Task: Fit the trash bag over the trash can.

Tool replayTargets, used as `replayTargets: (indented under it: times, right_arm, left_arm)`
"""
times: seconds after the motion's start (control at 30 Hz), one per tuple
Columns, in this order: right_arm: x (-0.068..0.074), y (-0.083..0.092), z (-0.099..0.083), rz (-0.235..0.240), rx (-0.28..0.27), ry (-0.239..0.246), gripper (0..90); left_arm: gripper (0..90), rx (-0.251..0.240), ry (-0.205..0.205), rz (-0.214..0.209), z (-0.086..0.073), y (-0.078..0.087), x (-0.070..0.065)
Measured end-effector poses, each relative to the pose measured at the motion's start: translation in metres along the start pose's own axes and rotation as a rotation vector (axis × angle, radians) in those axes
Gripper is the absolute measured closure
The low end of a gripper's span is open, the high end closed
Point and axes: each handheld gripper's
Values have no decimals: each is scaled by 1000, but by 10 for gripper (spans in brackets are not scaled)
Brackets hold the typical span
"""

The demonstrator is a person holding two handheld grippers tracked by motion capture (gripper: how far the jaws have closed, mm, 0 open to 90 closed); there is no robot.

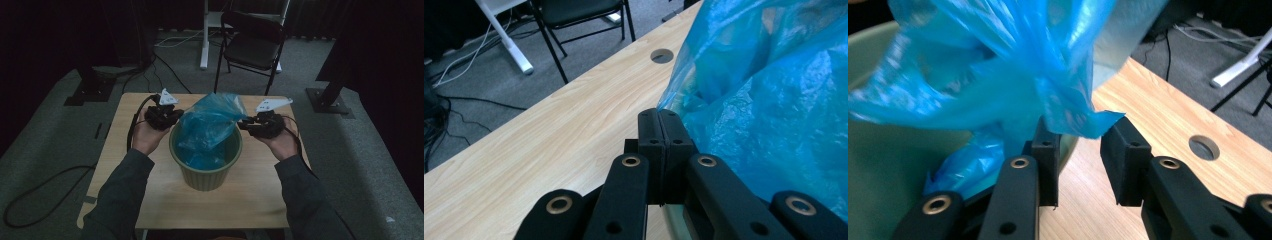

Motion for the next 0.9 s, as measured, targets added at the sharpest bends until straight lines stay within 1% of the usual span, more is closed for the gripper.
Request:
replayTargets:
  times: [0.2,0.27,0.3,0.33,0.37,0.4,0.5,0.67,0.77,0.9]
  right_arm:
    - [7,7,2,54,-34,38,674]
    - [9,9,3,83,-42,47,674]
    - [9,10,3,97,-44,54,674]
    - [10,11,3,104,-43,60,666]
    - [10,12,2,122,-46,63,655]
    - [10,13,1,127,-45,66,652]
    - [8,19,-4,134,-43,76,631]
    - [2,34,-12,118,-53,66,630]
    - [0,42,-14,116,-65,61,650]
    - [-3,52,-17,105,-81,53,709]
  left_arm:
    - [892,-11,-36,-19,6,-1,-14]
    - [892,-10,-49,-22,8,-1,-18]
    - [891,-10,-53,-23,9,-2,-19]
    - [891,-5,-65,-20,10,-2,-21]
    - [890,-3,-71,-20,11,-2,-22]
    - [890,-7,-69,-17,11,-2,-23]
    - [891,-10,-65,-11,12,1,-21]
    - [891,-12,-57,-5,10,4,-18]
    - [891,-13,-58,-4,11,3,-19]
    - [891,-11,-64,-9,12,1,-20]
Point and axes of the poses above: each handheld gripper's, and its own axes: y roughly backward along the jaws, z roughly out of its top, x roughly to its left, and after that the axes turned 8 degrees about -z, right-handed
